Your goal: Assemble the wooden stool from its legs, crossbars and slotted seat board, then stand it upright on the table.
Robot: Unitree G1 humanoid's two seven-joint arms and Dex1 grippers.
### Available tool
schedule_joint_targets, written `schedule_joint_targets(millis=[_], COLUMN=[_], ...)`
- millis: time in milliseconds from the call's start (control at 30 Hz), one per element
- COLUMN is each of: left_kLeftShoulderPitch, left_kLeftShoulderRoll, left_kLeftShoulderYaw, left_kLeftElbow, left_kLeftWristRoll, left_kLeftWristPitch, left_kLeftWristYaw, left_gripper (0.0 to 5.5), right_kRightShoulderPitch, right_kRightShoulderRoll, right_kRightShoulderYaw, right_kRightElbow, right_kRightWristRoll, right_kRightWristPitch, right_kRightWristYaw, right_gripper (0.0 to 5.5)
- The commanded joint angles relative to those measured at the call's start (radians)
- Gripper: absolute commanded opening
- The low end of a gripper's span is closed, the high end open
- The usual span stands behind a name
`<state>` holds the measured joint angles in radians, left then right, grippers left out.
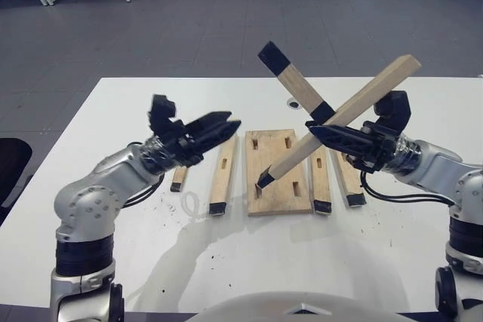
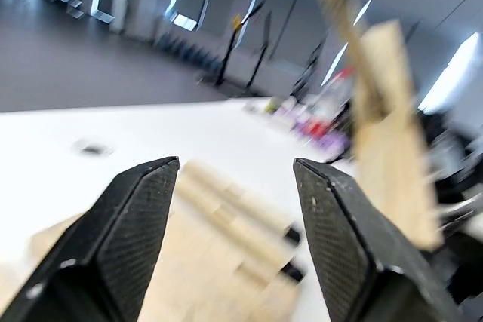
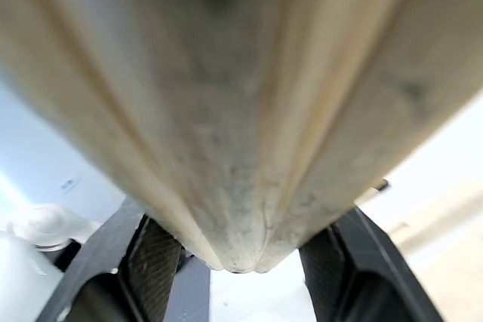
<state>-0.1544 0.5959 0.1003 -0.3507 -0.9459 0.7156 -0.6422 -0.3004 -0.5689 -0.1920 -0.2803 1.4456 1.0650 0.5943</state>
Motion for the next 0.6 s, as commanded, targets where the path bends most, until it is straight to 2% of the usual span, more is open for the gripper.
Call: schedule_joint_targets(millis=[33, 200, 433, 600], left_kLeftShoulderPitch=[0.044, 0.025, 0.035, 0.057], left_kLeftShoulderRoll=[0.058, 0.053, 0.089, 0.240], left_kLeftShoulderYaw=[-0.367, -0.554, -0.613, -0.699], left_kLeftElbow=[0.002, 0.037, 0.045, 0.026], left_kLeftWristRoll=[0.529, 0.801, 1.008, 1.105], left_kLeftWristPitch=[-0.205, -0.249, -0.251, -0.215], left_kLeftWristYaw=[0.065, 0.073, 0.056, -0.122], left_gripper=[2.82, 2.82, 2.82, 2.82], right_kRightShoulderPitch=[0.040, 0.046, 0.042, 0.009], right_kRightShoulderRoll=[-0.034, -0.012, 0.009, -0.005], right_kRightShoulderYaw=[-0.048, -0.041, -0.035, 0.020], right_kRightElbow=[0.027, 0.042, 0.027, 0.044], right_kRightWristRoll=[-0.124, -0.210, -0.239, -0.385], right_kRightWristPitch=[-0.076, -0.115, -0.124, -0.203], right_kRightWristYaw=[0.004, 0.004, 0.004, 0.051], right_gripper=[2.06, 2.06, 2.06, 2.06])
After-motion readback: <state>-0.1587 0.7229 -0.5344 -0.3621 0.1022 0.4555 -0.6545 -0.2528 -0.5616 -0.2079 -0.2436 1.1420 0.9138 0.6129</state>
